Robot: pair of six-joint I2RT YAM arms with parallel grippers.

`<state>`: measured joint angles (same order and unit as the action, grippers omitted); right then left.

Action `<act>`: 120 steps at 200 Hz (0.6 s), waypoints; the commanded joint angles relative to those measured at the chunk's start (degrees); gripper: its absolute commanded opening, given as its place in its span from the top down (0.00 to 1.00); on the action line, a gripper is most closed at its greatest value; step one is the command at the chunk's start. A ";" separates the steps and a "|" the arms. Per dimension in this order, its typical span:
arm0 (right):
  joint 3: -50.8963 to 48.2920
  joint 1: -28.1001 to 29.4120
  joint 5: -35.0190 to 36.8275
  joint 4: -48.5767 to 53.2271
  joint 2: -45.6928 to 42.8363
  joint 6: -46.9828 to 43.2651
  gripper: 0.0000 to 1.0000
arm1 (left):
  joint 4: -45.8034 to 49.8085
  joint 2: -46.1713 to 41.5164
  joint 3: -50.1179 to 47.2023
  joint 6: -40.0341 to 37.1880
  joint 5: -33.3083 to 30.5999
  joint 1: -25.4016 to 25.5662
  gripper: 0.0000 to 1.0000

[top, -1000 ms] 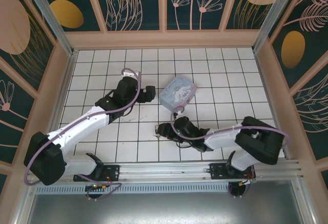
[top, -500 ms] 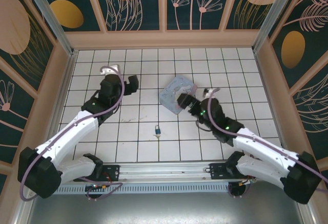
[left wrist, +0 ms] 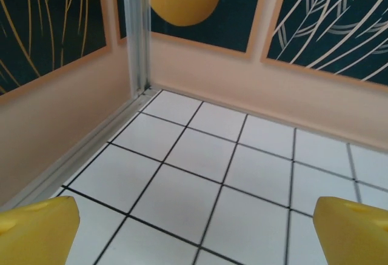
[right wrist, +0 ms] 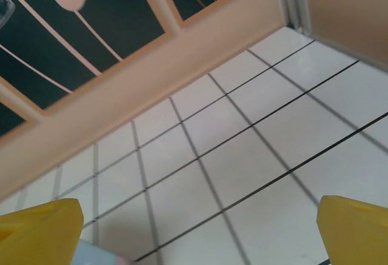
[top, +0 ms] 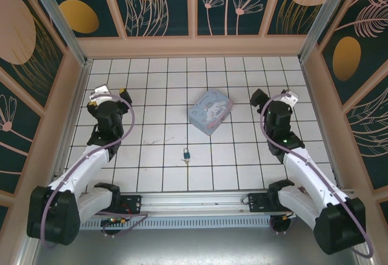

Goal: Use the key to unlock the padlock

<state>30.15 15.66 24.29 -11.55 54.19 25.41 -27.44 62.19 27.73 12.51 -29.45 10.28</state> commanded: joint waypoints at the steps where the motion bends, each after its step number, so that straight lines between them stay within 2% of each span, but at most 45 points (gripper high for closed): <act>1: -2.45 -2.14 2.14 -9.79 2.87 -10.17 0.01 | -13.54 2.76 -4.42 -6.89 3.64 -2.28 0.01; 41: -6.99 -4.70 2.98 -20.48 6.52 -18.21 0.01 | -29.48 11.25 -11.02 -8.19 9.40 -5.62 0.01; 67: -10.24 -8.35 -1.33 -25.19 7.96 -21.37 0.01 | -37.99 16.54 -13.55 -8.87 12.93 -6.45 0.01; 94: -15.44 -11.10 -6.47 -36.13 10.02 -22.11 0.01 | -47.91 22.06 -16.33 -10.00 15.72 -6.45 0.01; 120: -18.45 -12.18 -9.26 -45.82 16.73 -22.17 0.01 | -50.21 25.31 -16.11 -9.80 16.35 -6.77 0.01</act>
<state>14.15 4.38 19.62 -43.24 66.00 5.17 -68.25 85.41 11.81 3.97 -15.97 4.10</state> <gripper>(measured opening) 0.988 0.987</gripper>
